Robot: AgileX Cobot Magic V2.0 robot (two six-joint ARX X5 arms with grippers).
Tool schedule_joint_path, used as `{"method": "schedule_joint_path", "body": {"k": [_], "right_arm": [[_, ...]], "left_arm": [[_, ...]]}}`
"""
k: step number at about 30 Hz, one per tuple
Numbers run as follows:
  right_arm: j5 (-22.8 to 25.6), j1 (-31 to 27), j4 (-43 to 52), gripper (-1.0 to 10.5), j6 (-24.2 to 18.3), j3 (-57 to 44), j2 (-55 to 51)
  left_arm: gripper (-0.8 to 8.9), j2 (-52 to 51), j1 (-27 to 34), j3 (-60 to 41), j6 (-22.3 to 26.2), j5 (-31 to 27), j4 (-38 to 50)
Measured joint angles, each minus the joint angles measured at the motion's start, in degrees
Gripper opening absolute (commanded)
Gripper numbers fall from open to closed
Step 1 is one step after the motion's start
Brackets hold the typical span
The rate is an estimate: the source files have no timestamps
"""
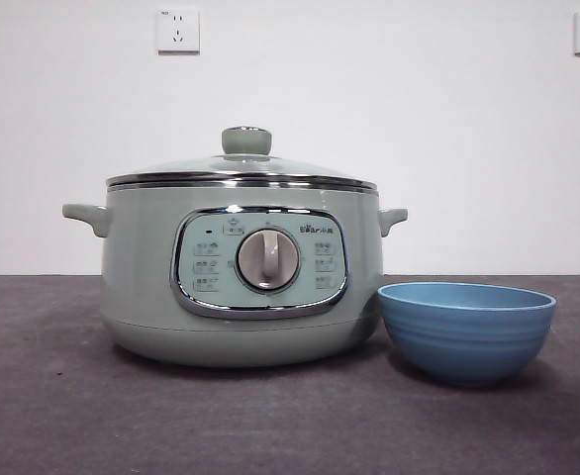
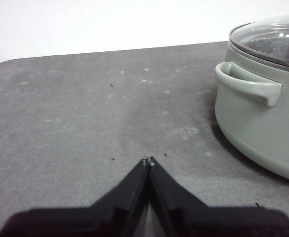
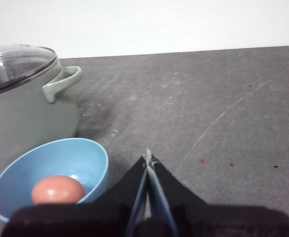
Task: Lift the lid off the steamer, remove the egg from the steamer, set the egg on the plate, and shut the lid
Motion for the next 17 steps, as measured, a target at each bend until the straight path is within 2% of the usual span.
{"method": "schedule_joint_path", "body": {"k": [17], "right_arm": [[0.0,0.0,0.0,0.0,0.44,0.0,0.0]], "left_arm": [[-0.04,0.0,0.0,0.0,0.0,-0.02,0.0]]}}
